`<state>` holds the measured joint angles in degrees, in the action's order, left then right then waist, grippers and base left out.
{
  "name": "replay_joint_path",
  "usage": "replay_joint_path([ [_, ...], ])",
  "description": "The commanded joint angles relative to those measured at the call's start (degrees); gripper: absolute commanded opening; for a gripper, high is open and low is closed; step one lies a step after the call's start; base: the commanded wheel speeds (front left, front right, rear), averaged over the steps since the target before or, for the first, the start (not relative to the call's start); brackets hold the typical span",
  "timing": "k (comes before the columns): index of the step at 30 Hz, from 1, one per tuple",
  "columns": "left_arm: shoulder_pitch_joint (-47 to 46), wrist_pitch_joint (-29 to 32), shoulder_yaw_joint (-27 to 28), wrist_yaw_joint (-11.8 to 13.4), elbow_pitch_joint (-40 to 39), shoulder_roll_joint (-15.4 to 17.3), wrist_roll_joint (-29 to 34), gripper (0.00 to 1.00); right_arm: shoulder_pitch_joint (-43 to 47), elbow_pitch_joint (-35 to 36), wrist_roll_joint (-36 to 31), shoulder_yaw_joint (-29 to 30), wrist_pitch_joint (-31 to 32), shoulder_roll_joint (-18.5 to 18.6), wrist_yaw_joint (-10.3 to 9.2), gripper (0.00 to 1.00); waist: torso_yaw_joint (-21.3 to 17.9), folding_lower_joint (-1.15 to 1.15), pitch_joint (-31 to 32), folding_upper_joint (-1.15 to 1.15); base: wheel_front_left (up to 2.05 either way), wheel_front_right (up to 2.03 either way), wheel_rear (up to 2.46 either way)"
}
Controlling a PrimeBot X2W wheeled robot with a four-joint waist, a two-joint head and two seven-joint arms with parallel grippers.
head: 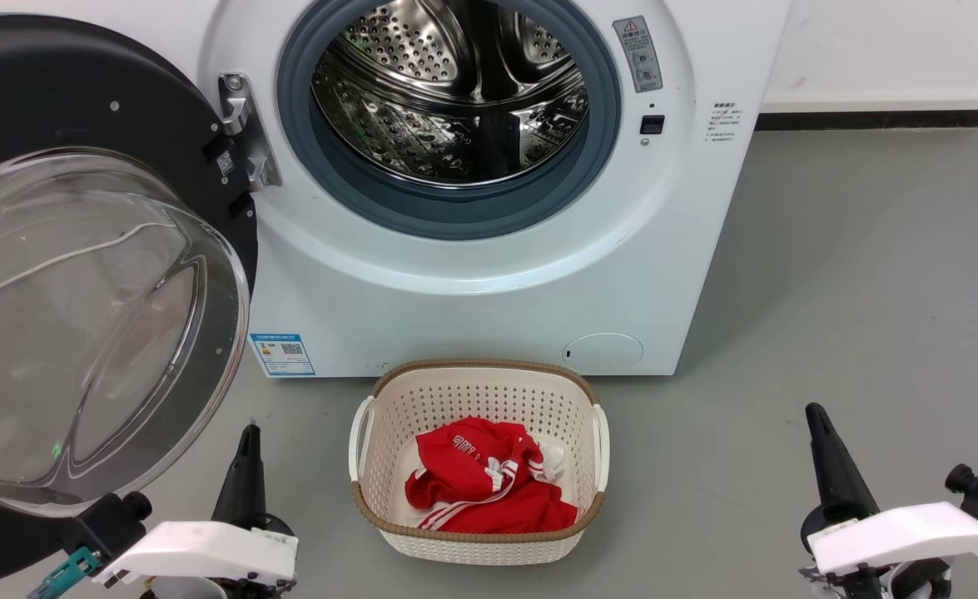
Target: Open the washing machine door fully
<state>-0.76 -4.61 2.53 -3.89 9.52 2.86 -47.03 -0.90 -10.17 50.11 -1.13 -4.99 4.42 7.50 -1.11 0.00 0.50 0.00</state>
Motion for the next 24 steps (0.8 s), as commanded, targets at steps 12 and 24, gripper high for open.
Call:
replay_joint_path([
  [12,-2.7,2.8,1.2,-1.1,0.7,0.1,-11.2,0.00,-2.3,-0.5,11.2,1.2,2.1,0.5,0.00,0.00,0.2,0.00,-0.1,0.00,0.00,0.00,0.00],
  [24,-3.4,4.7,1.9,-1.7,1.5,0.1,-18.9,0.00,-3.1,-1.2,18.7,2.1,3.8,0.5,0.00,0.00,0.4,0.00,-0.2,0.00,0.00,0.00,0.00],
])
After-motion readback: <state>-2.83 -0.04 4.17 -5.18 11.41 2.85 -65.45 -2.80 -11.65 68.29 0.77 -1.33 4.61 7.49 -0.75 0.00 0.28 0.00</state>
